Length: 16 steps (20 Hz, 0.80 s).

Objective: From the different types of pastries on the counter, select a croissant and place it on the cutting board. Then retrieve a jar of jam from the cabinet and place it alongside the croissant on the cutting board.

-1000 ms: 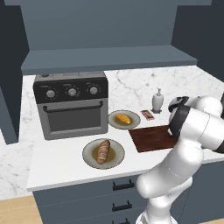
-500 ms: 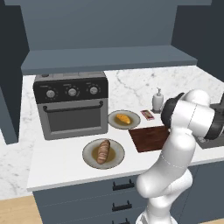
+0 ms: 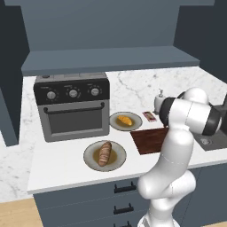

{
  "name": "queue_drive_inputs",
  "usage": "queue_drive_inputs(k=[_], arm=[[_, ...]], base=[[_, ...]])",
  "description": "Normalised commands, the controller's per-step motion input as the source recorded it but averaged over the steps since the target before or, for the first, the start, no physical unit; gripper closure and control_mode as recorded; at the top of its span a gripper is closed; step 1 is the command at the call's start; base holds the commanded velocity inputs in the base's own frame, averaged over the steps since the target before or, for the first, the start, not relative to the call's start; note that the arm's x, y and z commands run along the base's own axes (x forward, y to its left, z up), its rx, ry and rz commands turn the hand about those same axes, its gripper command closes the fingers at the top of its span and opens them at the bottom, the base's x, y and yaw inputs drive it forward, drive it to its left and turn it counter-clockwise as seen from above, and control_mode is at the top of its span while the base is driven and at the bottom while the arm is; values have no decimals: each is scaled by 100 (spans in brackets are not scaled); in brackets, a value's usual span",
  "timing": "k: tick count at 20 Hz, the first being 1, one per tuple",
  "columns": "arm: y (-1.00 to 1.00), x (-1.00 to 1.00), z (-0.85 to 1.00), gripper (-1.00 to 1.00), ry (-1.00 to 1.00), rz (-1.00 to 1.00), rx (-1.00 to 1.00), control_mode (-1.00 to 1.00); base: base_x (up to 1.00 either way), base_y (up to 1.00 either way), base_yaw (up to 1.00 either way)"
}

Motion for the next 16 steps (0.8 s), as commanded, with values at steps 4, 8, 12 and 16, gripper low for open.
queue_drive_inputs(k=[4,8,12,16], arm=[[80,0,-49,-100,12,-6,0,-100],[33,4,-11,-100,5,-1,0,-100],[11,0,0,-100,4,0,0,-100],[7,0,0,-100,6,0,0,-100]], base=[[0,0,0],[0,0,0],[0,0,0],[0,0,0]])
